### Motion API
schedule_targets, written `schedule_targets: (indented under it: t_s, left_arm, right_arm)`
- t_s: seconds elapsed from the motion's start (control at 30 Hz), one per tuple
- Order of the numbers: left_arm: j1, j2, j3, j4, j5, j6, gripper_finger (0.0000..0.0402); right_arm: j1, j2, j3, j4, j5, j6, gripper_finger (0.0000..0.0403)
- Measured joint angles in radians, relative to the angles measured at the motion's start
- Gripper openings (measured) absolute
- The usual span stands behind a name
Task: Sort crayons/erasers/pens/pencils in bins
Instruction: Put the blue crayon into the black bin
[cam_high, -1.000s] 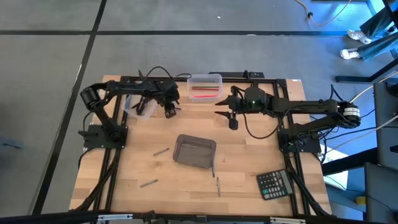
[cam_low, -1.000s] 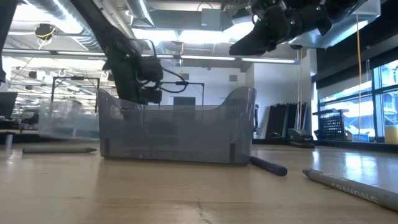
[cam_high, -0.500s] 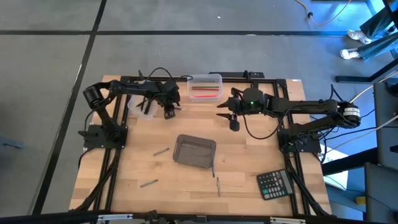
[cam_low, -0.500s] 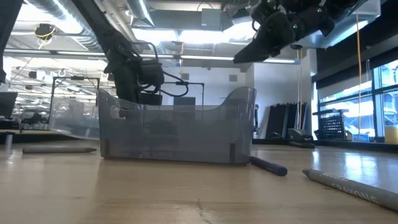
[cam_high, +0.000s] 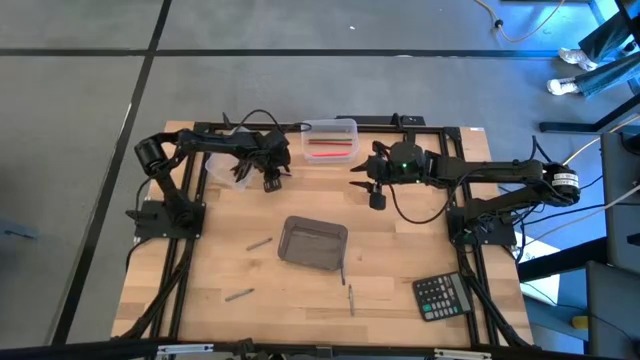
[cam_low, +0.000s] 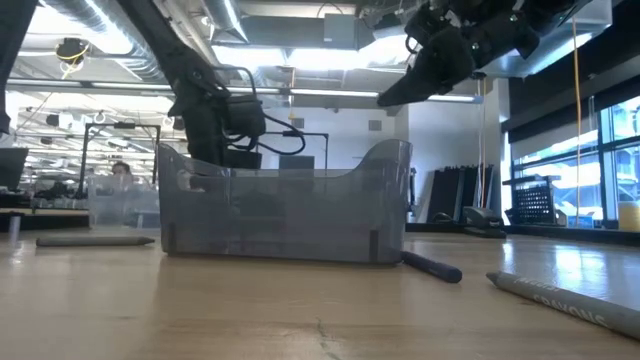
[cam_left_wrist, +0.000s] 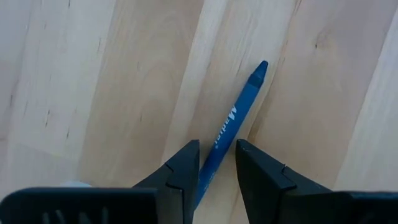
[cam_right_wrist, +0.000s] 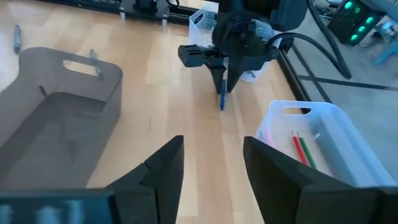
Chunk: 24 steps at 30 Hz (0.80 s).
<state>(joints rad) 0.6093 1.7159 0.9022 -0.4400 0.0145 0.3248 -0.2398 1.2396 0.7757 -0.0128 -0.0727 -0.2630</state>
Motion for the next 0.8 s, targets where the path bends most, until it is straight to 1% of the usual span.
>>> schedule_targets:
  t_s: [0.13, 0.37, 0.5, 0.8]
  left_arm:
    - [-0.016, 0.002, 0.046, -0.043, -0.014, 0.003, 0.0096]
    - [-0.055, 0.001, 0.135, -0.036, -0.013, 0.050, 0.0096]
    - [-0.067, 0.002, 0.135, -0.047, 0.008, 0.099, 0.0096]
    - [-0.033, 0.008, 0.095, -0.019, 0.022, 0.107, 0.0096]
  right_arm:
    - [-0.018, 0.000, 0.000, 0.000, 0.000, -0.007, 0.0171]
    - [-0.059, 0.000, 0.000, 0.000, 0.000, -0.008, 0.0171]
    - [-0.074, 0.000, 0.000, -0.007, 0.000, -0.013, 0.0171]
    - [-0.079, 0.000, 0.000, -0.015, -0.008, -0.016, 0.0171]
